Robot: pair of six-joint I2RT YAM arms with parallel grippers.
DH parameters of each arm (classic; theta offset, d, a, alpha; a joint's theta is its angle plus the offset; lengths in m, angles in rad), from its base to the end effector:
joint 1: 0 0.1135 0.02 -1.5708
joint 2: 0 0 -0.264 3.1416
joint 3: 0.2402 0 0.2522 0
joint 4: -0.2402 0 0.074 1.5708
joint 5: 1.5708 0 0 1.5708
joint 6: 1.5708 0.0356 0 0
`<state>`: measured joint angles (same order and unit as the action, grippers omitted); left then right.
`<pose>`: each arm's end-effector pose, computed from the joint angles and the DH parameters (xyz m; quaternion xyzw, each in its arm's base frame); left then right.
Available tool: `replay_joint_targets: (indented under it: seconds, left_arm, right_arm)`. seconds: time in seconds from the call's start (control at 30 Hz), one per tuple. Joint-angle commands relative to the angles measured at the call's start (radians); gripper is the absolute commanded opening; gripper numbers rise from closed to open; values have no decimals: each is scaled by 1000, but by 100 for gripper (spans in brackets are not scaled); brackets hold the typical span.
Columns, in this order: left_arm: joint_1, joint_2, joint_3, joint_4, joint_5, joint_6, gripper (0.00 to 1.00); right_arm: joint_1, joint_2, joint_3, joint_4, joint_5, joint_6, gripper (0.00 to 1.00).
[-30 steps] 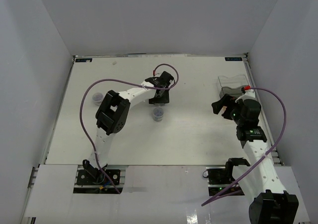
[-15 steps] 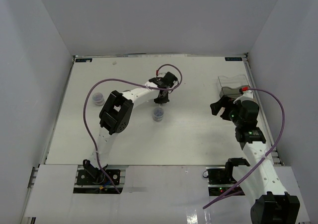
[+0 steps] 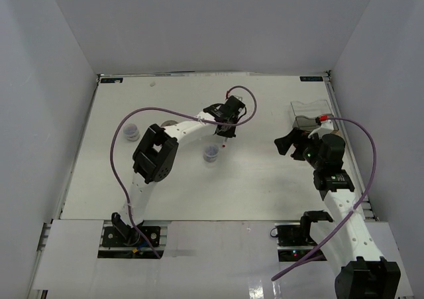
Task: Sort the stationery into containers
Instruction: Pick up the pen from the center of the board, then place the pen in the storage box.
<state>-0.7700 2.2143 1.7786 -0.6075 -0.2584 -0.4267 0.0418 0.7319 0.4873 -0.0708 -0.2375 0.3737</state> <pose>0.3512 -0.3279 0.1820 0.1304 0.9490 -0.0429 0.2837 0.1785 0.0158 0.2551 0.0641 0.8041 0.2141 0.5508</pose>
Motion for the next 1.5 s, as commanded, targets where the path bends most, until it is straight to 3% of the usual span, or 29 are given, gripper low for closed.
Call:
replay_joint_targets:
  seconds: [0.0,0.33,0.7,1.03,1.47]
  left_arm:
    - [-37,-209,7,117,123,158,7]
    - [-116,-435,-159,247,376,331,7]
    - [-155,-505,-255,353,462,365,8]
    - [-180,-525,-285,390,492,422,8]
    - [-183,-525,-286,400,516,490,8]
  right_arm:
    - [10,-2,40,94,-111,25,95]
    - [24,93,134,132,-276,120,98]
    - [50,146,214,174,-341,218,100]
    - [52,184,237,169,-315,248,85]
    - [53,201,235,172,-341,268,48]
